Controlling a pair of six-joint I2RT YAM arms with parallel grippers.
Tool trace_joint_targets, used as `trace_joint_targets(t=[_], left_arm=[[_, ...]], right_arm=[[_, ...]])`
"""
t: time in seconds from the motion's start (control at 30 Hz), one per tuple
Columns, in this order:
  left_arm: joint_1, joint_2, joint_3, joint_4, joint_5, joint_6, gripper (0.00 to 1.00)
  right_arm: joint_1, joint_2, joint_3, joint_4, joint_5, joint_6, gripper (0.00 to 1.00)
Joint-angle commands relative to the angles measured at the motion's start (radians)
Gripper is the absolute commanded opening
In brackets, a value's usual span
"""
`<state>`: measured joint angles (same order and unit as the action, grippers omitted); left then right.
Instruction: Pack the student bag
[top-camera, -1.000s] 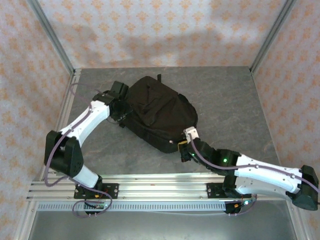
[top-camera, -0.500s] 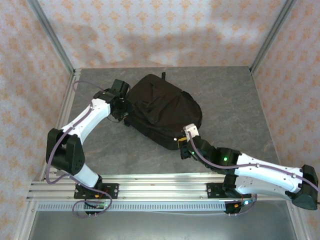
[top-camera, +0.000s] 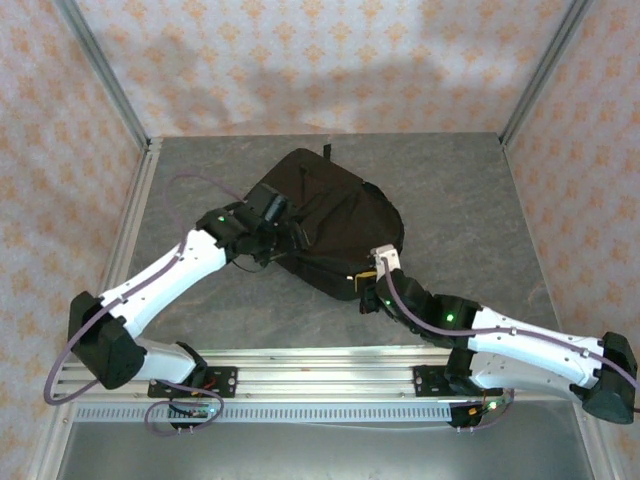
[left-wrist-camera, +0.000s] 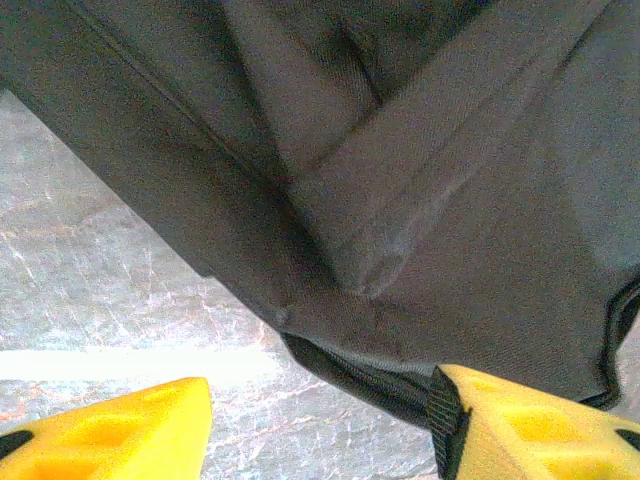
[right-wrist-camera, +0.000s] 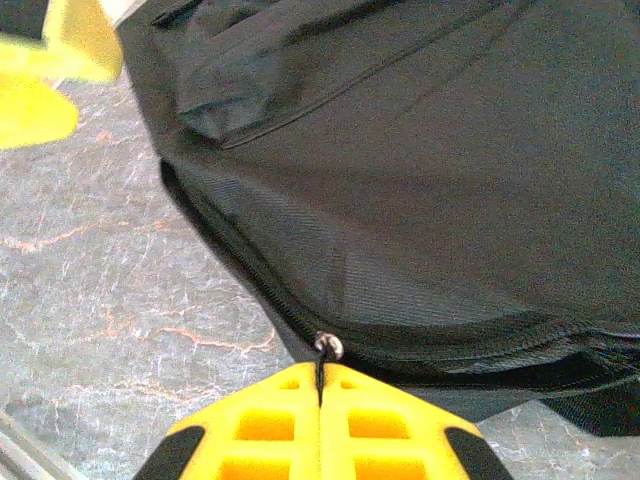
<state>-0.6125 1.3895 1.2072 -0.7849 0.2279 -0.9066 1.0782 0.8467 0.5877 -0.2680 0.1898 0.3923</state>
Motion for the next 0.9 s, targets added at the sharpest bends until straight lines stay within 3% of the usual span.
trace_joint_targets(t=[0.0,0.5,0.63,0.7,0.77,0.87], left_arm=[[-0.032,0.073,0.012,0.021,-0.04,-0.025,0.61],[-0.058,0.216,0.088,0.013,-0.05,0.017,0.59],[-0.059,0.225,0.092,0.007,-0.049,0.022,0.58],[-0.058,0.227,0.095,0.004,-0.051,0.026,0.58],[-0.058,0.226,0.097,0.002,-0.055,0.031,0.58],[-0.058,0.227,0.099,-0.007,-0.064,0.039,0.58]], right_arm=[[-0.04,-0.017,-0.023,0.01,-0.022,0.058,0.0],[-0.062,-0.076,-0.119,0.001,-0.144,0.148,0.01],[-0.062,-0.122,-0.12,-0.014,-0.173,0.142,0.48],[-0.061,-0.158,-0.117,-0.026,-0.189,0.135,0.65],[-0.063,-0.192,-0.108,-0.061,-0.175,0.142,0.77],[-0.077,-0.203,-0.081,-0.131,-0.158,0.145,0.84]])
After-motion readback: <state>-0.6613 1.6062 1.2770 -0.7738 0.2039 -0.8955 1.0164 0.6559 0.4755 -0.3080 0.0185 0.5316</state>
